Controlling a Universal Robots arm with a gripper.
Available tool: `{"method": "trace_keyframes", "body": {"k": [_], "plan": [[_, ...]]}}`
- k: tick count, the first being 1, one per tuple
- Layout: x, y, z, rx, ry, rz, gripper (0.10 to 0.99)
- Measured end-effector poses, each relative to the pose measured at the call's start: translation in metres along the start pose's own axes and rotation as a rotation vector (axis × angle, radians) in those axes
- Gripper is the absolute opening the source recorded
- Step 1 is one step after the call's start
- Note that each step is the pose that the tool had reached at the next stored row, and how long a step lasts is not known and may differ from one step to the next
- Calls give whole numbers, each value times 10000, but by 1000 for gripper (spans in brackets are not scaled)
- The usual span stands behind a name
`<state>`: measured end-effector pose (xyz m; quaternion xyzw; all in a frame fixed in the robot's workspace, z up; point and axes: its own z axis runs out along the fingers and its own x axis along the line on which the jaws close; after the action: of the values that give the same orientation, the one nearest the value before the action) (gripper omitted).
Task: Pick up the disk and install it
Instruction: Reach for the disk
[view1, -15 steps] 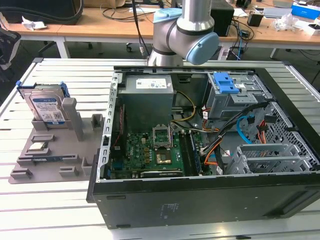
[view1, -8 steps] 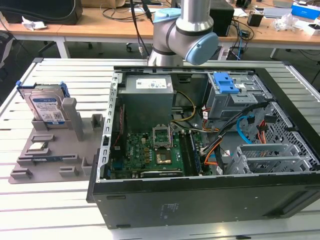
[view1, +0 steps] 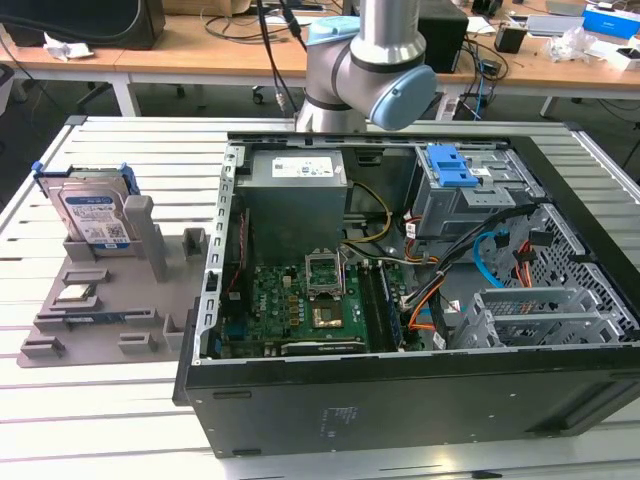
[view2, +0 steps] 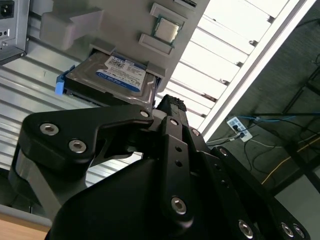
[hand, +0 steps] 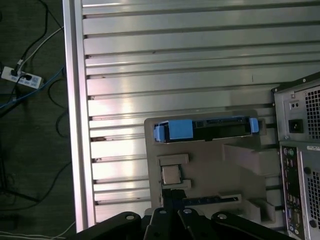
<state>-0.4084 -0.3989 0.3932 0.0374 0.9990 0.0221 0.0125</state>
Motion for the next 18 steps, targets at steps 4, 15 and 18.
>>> {"method": "trace_keyframes", "body": {"k": [4, 15, 18], "plan": [[87, -6, -2, 0, 0, 2, 106], [280, -4, -4, 2, -1, 1, 106], [233, 3, -2, 21, -2, 1, 106]]}}
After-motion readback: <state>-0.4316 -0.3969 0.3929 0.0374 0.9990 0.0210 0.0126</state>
